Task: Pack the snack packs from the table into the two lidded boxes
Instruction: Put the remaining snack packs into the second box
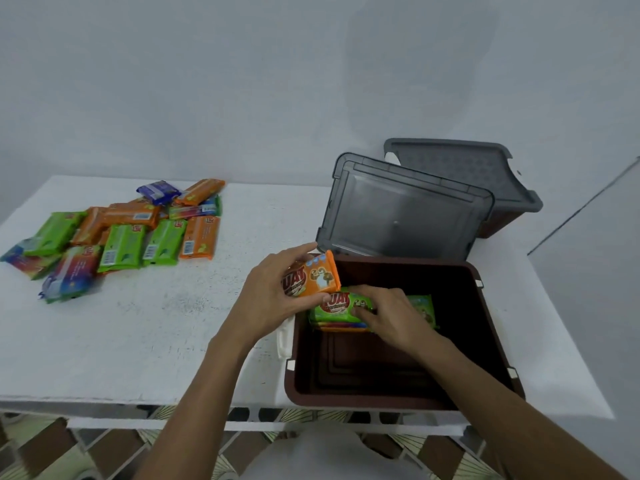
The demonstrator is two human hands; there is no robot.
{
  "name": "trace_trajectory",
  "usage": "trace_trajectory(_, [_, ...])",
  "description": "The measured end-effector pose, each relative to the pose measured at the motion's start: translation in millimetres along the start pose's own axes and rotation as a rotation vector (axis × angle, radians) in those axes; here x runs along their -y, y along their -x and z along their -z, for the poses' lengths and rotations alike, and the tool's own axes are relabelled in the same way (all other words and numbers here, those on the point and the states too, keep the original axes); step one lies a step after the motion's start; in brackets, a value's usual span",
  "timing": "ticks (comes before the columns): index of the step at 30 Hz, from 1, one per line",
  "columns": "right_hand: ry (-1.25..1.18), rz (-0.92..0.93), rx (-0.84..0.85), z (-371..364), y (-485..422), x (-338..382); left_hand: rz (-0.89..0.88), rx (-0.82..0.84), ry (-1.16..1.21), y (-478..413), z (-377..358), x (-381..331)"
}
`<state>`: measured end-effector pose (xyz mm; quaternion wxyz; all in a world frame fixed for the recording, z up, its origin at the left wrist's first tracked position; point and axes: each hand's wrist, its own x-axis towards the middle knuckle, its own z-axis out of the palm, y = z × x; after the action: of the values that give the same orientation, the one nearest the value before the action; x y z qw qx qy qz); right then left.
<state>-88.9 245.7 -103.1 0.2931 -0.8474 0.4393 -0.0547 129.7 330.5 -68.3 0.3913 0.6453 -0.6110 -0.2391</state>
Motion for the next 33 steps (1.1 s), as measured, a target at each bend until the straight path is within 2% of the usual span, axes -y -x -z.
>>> trace_trajectory(3, [0.128,-0.016,-0.063,3.3,1.4,2.0,-0.018,0.020,-0.017,-0.5,-0.4,-2.5])
trace_trajectory(5, [0.126,0.003,-0.197,10.1,4.2,8.9,-0.033,0.034,-0.035,-0.9,0.3,-5.6])
trace_trajectory(6, [0.066,0.018,-0.278,15.1,6.2,14.8,-0.044,0.038,-0.037,-1.4,0.5,-7.2])
trace_trajectory(8, [-0.226,-0.002,-0.358,26.9,8.9,29.0,-0.069,0.045,-0.048,-2.4,0.2,-10.5])
trace_trajectory(11, [-0.754,-0.065,-0.194,42.5,10.2,48.1,-0.103,0.062,-0.114,-5.9,-2.6,-14.6])
trace_trajectory(14, [-0.897,-0.045,-0.052,46.2,11.2,53.1,-0.157,0.067,-0.176,-10.3,-7.6,-17.7])
trace_trajectory(20, [-0.928,0.033,-0.032,49.4,17.1,49.7,-0.215,0.066,-0.215,-13.4,-14.9,-16.5])
trace_trajectory(24, [-0.874,-0.015,-0.068,68.1,29.1,31.0,-0.158,-0.021,-0.169,-11.9,-10.9,-8.5])
trace_trajectory(28, [-0.771,-0.072,-0.116,88.5,43.9,-0.6,-0.121,-0.106,-0.240,-10.2,-8.9,10.7])
trace_trajectory(33, [-0.622,-0.173,-0.129,98.5,56.6,-32.4,-0.118,-0.100,-0.223,-6.5,-17.4,22.6])
